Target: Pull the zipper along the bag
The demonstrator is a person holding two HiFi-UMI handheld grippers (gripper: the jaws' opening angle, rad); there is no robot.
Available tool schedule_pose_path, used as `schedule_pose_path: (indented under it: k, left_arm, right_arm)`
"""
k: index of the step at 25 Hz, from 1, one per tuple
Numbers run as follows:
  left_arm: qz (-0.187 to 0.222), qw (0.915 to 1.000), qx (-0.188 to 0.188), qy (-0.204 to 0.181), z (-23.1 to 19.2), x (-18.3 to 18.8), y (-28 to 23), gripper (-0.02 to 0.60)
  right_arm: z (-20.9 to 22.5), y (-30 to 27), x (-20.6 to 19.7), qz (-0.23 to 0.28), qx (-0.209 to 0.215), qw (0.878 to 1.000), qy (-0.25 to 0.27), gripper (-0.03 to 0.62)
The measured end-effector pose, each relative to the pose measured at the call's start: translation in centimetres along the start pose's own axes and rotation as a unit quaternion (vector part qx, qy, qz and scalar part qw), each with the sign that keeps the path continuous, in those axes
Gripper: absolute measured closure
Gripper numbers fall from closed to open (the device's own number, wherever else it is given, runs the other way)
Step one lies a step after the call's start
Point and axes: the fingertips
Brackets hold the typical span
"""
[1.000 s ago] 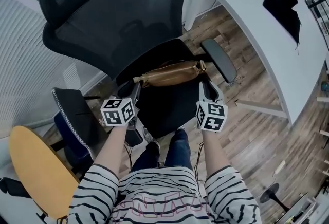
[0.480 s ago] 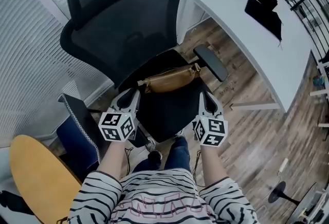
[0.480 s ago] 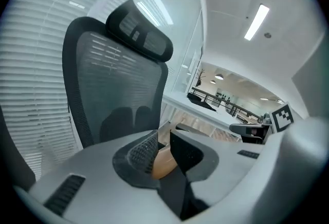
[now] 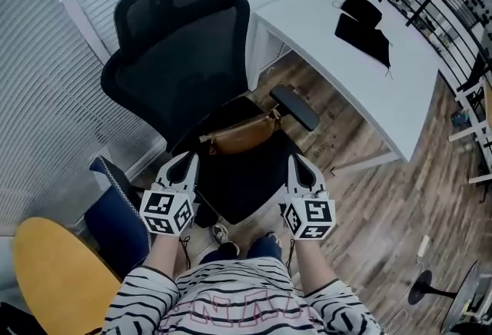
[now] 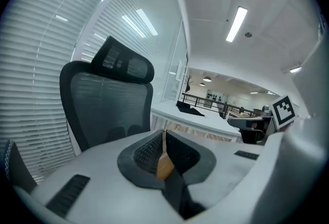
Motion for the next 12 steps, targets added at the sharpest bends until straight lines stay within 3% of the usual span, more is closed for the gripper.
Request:
schedule_pose_path:
  k: [6,12]
  left_arm:
    - [0.024,0.9995,0.005,-0.022,2.9,2.9,2.0,0.548]
    - [0.053,0.9973,0.038,-0.034,5.9,4.4,4.4,0.554]
  right_arm:
    - [-0.1,2.2,1.7,0.011,0.037,0.999,0.012,0.563]
    - [0.7,4.8,2.5,0.013,0.074,0.997,0.022,0.563]
Point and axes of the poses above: the fingertips, and each gripper's own axes: y backward along the fingers, z to its right, x out of its top, and after that the axes turned 1 degree about x, right-handed
